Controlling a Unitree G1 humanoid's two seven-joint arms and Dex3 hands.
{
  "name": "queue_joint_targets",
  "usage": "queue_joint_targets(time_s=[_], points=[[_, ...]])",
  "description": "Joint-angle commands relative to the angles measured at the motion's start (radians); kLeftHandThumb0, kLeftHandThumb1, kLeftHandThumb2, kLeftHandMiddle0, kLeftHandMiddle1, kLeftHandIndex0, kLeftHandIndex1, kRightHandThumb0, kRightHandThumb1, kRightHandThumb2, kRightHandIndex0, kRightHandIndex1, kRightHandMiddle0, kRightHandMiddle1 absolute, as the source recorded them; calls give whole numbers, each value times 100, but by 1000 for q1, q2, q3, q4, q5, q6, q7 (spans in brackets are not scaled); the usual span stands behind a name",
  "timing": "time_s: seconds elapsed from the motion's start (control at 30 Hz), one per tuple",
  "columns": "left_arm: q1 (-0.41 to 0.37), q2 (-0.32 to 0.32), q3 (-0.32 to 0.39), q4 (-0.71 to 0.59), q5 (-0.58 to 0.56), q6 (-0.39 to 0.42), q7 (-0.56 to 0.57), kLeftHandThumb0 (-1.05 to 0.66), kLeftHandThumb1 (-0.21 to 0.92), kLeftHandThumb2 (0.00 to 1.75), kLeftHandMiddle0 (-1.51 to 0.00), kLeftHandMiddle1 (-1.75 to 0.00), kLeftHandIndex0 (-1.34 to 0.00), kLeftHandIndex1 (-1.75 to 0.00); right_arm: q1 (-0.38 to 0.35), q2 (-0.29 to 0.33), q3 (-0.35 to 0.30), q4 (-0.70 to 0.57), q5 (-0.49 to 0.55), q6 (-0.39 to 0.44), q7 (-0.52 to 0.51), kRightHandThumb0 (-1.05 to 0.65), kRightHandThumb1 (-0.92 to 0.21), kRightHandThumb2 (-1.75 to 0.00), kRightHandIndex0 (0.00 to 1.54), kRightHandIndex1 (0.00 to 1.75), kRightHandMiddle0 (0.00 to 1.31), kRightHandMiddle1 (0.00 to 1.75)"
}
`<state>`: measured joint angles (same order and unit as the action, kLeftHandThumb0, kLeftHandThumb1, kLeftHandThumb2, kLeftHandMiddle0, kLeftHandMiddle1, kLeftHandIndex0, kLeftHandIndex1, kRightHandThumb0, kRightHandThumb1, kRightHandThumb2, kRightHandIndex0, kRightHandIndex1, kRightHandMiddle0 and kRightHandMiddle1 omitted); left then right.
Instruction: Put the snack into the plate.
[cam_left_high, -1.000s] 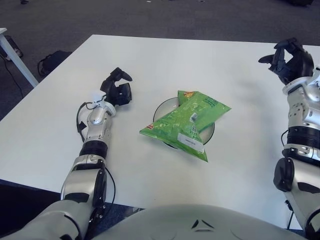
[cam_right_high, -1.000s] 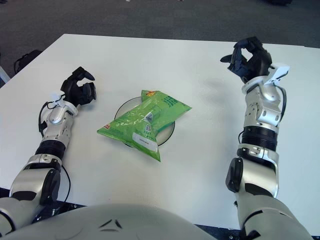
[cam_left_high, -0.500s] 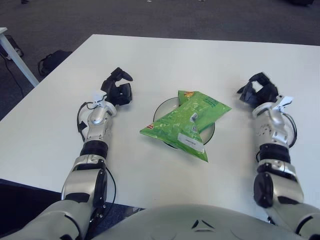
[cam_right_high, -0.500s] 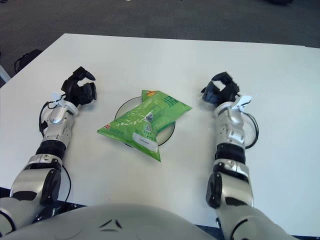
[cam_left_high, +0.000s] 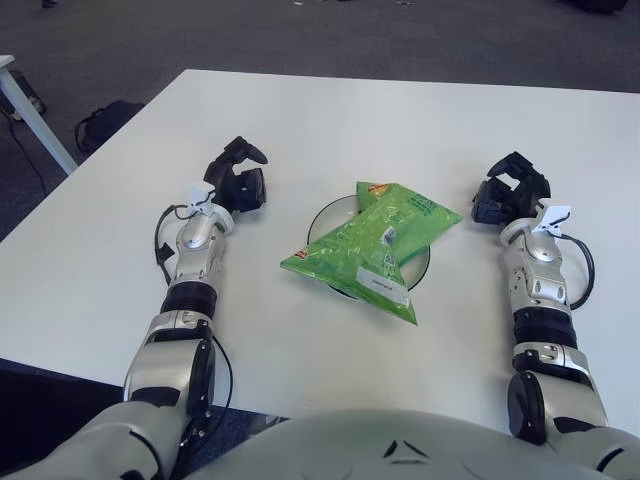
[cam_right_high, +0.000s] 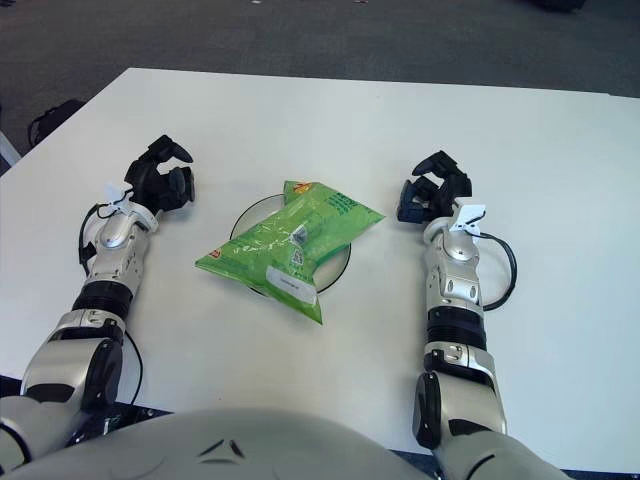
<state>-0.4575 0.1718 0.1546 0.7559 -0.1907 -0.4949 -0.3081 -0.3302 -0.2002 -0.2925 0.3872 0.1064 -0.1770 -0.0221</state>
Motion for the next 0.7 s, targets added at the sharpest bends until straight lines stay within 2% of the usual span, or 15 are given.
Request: queue_joint_targets(time_s=[0.0, 0.13, 0.37, 0.47, 0.67], points=[[93, -41, -7, 41, 8, 11, 3, -43, 48, 111, -118, -175, -48, -175, 39, -7, 1, 27, -9, -28, 1, -1, 10, -175, 94, 165, 70, 175], [95, -41, -7, 37, 16, 10, 10, -43, 49, 110, -118, -175, -47, -175, 49, -6, 3, 35, -14, -18, -5, -1, 9, -175, 93, 167, 70, 175], [93, -42, -6, 39, 23, 13, 19, -42, 50, 109, -119, -175, -47, -175, 79, -32, 43, 13, -58, 118, -3, -1, 6, -175, 89, 173, 68, 175], [93, -44, -6, 40, 26, 9, 22, -43, 49, 110, -118, -175, -48, -175, 94, -60, 92, 1, -145, 169, -36, -1, 7, -175, 89, 174, 70, 172], [94, -41, -6, 39, 25, 11, 19, -43, 48, 111, -119, -175, -48, -175, 139, -68, 171, -35, -283, 195, -124, -1, 8, -175, 88, 175, 73, 169]])
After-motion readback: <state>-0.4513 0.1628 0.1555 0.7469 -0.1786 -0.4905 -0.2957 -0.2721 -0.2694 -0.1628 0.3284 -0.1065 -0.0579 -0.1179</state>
